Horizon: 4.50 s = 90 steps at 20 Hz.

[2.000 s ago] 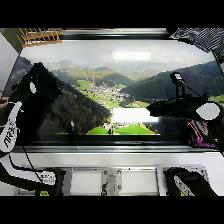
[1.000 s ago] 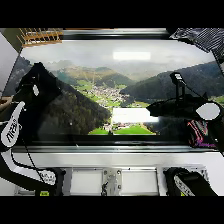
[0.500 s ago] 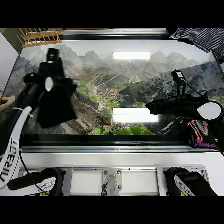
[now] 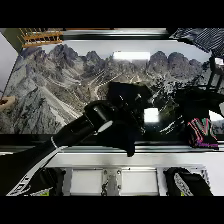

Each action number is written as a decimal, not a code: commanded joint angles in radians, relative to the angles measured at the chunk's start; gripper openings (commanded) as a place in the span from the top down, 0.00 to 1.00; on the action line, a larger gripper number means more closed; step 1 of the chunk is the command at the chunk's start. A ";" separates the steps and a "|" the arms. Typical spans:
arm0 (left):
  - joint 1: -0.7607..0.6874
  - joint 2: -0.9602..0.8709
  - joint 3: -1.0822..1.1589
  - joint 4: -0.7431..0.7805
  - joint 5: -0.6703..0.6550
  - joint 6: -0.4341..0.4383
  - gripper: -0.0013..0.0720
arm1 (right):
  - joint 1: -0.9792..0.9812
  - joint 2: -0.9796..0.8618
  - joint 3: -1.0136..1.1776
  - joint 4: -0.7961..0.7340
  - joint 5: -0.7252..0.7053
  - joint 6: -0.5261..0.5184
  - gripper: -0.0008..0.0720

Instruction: Fold the clothes and pants, and hang the long-sleeved shirts on hangers.

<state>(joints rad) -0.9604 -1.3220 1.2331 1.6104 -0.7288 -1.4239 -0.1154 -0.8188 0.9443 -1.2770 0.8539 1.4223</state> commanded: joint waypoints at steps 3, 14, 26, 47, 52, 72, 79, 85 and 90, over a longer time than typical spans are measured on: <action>0.071 0.016 0.001 -0.016 -0.214 -0.212 0.02 | -0.026 -0.008 0.006 -0.026 0.018 0.026 0.37; 0.581 0.236 -0.397 -0.265 -0.175 -0.417 0.06 | -0.170 -0.247 -0.189 -0.039 0.173 0.023 0.09; 0.689 -0.217 -0.200 -0.488 -0.155 -0.230 0.06 | -0.130 -0.504 -0.229 0.234 0.084 -0.092 0.10; 0.826 -0.379 0.333 -0.476 -0.322 -0.199 0.16 | -0.100 -0.622 0.428 0.215 0.095 -0.106 0.07; 0.917 -0.167 0.005 -0.480 -0.346 -0.199 0.16 | -0.191 -0.455 0.329 0.158 0.199 -0.098 0.27; 0.684 -0.139 -0.418 -0.764 -0.158 -0.153 0.97 | -0.216 -0.262 -0.108 0.197 0.288 0.006 0.28; 0.685 -0.069 -0.478 -0.764 -0.131 -0.143 0.97 | -0.209 -0.278 -0.443 0.404 0.096 0.037 0.27; 0.686 -0.069 -0.486 -0.764 -0.129 -0.143 0.97 | -0.076 -0.340 -0.468 0.534 -0.140 0.022 0.28; 0.686 -0.069 -0.486 -0.764 -0.127 -0.142 0.97 | -0.006 -0.345 -0.466 0.536 -0.238 0.006 0.76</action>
<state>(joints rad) -0.2745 -1.3922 0.7471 0.8463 -0.8589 -1.5650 -0.1539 -1.1603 0.4789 -0.7635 0.6903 1.4471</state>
